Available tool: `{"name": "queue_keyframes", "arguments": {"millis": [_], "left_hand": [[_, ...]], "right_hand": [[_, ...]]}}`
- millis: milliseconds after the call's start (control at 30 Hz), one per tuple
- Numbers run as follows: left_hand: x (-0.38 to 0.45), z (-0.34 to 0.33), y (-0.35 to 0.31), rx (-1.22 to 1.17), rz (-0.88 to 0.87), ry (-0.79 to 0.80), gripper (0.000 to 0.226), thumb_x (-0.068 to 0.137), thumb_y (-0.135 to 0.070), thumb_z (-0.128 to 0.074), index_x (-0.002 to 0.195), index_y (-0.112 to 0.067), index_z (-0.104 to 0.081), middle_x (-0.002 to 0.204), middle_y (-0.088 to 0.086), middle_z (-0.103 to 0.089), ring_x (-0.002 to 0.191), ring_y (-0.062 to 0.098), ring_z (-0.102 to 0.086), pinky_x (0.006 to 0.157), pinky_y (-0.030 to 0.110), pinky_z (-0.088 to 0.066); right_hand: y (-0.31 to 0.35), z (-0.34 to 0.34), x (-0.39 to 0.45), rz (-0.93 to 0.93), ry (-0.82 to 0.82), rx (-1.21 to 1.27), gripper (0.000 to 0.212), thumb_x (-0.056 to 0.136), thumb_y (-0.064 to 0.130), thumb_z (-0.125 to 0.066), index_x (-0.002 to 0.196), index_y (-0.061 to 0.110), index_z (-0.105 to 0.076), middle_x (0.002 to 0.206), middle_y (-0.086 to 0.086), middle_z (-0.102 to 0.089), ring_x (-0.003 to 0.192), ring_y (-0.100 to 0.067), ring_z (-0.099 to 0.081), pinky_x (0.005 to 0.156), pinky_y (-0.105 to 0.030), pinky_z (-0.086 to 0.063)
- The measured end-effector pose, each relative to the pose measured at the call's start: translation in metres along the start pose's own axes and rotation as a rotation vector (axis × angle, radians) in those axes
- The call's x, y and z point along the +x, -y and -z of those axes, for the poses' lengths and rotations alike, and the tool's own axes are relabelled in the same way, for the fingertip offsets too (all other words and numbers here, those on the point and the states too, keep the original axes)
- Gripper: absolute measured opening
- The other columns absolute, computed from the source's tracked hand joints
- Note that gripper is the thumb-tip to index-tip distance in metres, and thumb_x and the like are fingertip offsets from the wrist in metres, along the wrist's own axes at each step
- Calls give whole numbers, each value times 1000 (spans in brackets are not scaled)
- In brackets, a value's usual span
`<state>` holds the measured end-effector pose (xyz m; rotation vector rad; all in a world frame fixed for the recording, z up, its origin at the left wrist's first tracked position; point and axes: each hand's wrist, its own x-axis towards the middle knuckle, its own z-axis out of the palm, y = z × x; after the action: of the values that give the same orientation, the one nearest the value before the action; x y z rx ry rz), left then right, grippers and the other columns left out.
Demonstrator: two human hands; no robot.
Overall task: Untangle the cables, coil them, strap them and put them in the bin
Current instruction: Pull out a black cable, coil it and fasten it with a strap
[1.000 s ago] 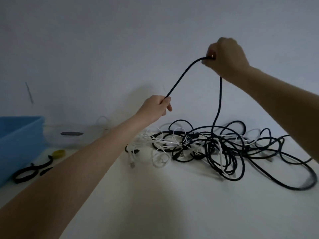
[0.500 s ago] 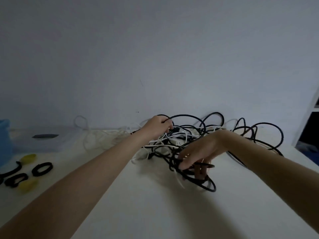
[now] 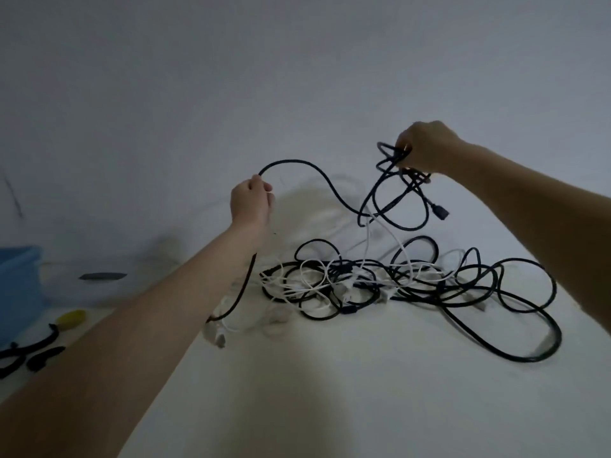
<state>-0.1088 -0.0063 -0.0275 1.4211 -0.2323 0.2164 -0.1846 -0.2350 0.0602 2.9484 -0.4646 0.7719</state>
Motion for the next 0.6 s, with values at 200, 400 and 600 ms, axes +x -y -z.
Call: {"name": "queue_keyframes", "arguments": {"millis": [200, 400, 600], "left_hand": [[-10, -9, -24, -104, 7, 261, 30, 99, -18, -38, 70, -15, -47, 55, -2, -43, 31, 3, -26, 33, 15, -16], [-32, -34, -67, -121, -48, 670, 31, 101, -21, -38, 73, -13, -51, 48, -6, -46, 35, 3, -27, 31, 15, -18], [-35, -39, -80, -114, -182, 663, 32, 100, -19, -36, 71, -13, -47, 43, -5, -43, 33, 4, -21, 34, 13, -15]], "right_hand": [[4, -37, -28, 71, 441, 26, 64, 84, 15, -68, 140, 13, -38, 140, -11, -45, 123, -28, -47, 100, -35, -37], [47, -4, -22, 87, 363, 791, 17, 95, 22, -53, 105, 9, -59, 98, -7, -65, 67, -16, -63, 55, -20, -49], [52, 60, 4, 89, -450, 582, 22, 85, 21, -66, 92, 0, -68, 70, 0, -60, 55, -4, -51, 58, -13, -42]]}}
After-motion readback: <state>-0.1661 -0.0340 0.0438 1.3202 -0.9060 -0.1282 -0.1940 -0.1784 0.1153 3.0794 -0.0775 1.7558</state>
